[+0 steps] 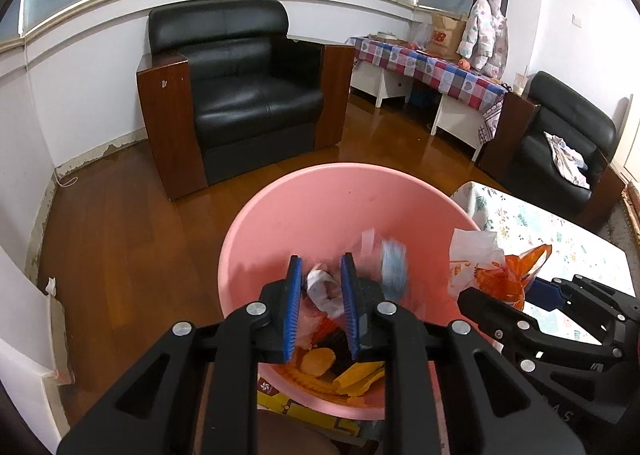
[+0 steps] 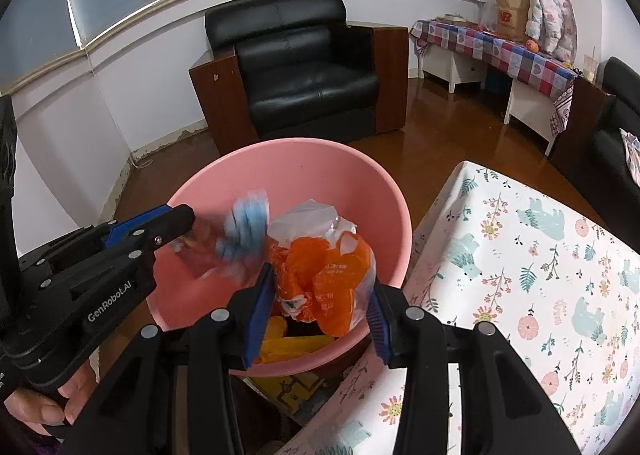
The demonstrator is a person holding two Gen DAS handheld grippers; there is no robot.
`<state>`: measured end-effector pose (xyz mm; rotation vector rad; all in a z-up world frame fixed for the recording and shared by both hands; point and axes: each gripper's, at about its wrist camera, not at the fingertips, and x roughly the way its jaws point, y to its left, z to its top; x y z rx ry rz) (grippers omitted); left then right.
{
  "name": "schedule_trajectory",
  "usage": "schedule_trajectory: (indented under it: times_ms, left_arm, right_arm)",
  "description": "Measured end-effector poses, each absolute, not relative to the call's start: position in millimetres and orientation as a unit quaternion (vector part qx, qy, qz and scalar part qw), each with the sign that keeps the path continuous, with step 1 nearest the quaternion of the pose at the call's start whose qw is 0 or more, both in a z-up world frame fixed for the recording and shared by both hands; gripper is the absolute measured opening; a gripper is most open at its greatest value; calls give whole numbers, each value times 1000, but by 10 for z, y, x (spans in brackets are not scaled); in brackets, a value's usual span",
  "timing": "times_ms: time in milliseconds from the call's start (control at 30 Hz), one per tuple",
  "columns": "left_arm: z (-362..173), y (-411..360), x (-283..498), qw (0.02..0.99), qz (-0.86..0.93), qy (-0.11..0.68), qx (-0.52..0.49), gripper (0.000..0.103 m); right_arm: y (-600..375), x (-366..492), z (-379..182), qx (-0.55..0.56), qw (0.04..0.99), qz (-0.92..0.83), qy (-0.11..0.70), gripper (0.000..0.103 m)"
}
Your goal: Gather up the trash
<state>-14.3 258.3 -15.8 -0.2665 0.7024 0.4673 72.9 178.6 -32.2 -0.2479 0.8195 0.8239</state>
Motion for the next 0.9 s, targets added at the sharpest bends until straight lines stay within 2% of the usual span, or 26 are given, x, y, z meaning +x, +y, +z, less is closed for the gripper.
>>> schedule_trajectory:
  times_ms: [67, 167, 200, 600, 667, 900]
  left_arm:
    - [-174, 2589, -125, 903, 226, 342, -128, 22]
    - [-178, 2603, -137, 905, 222, 339, -130, 38]
    - [-175, 2604, -136, 906, 221, 338, -131, 39]
    - [-150, 2636, -212, 907, 220, 331, -139, 41]
    - [-135, 2637, -224, 907, 219, 330, -140, 41]
    - [-110, 2592, -254, 908, 220, 327, -142, 41]
  right_arm:
    - [1806, 741, -333, -117, 828, 388, 388, 44]
    - [1811, 748, -340, -117, 827, 389, 388, 44]
    - [1812, 750, -339, -116, 827, 391, 388, 44]
    - [1790, 740, -317, -98, 819, 404, 396, 47]
    - [1767, 737, -303, -96, 819, 405, 394, 54]
    - [1729, 663, -229, -88, 823, 410, 384, 55]
